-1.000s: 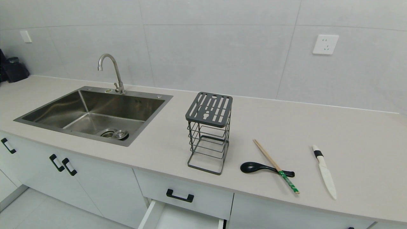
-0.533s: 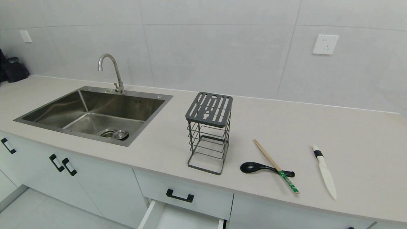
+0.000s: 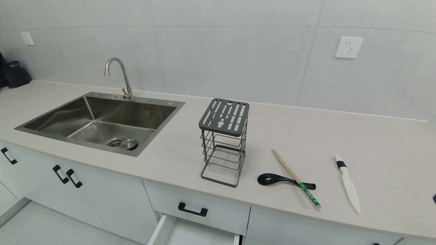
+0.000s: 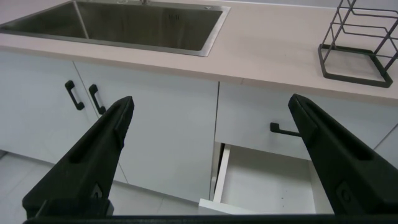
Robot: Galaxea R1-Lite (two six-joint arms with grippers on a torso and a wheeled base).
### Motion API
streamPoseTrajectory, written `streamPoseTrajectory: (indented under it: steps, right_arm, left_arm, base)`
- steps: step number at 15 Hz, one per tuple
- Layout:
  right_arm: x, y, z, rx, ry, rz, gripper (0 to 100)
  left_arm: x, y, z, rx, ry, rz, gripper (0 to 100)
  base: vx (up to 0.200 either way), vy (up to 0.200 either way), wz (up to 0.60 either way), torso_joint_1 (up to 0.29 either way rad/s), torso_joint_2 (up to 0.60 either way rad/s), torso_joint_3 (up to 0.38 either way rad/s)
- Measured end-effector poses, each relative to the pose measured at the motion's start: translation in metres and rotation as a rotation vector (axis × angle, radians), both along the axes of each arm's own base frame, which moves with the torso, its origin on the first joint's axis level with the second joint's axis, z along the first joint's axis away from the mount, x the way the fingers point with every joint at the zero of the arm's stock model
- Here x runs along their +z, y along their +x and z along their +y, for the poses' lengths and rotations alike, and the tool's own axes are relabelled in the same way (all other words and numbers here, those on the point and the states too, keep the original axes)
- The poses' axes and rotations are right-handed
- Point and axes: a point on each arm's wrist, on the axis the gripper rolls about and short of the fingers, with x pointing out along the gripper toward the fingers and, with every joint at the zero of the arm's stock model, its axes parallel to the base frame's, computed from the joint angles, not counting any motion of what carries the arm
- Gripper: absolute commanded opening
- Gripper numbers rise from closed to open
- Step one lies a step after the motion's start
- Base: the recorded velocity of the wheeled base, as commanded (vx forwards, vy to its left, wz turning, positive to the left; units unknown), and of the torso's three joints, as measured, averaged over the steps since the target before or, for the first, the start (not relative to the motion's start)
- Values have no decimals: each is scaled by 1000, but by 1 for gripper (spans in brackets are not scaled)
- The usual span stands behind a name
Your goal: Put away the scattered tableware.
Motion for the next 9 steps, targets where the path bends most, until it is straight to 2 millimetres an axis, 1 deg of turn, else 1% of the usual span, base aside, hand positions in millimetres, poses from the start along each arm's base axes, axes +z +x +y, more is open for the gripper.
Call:
streamPoseTrajectory:
  steps: [1, 3, 9]
  right_arm:
    - [4, 13, 1, 7, -5, 40, 100]
    - [4, 34, 5, 30, -13, 117, 100]
    - [-12, 78, 11, 36, -37, 305, 100]
  left_arm:
    - [0, 0, 0, 0, 0, 0, 100]
    - [0, 0, 0, 0, 0, 0, 100]
    - [0, 0, 0, 0, 0, 0, 100]
  base:
    - [0, 0, 0, 0, 0, 0]
    - [0, 0, 0, 0, 0, 0]
    - [0, 0, 0, 0, 0, 0]
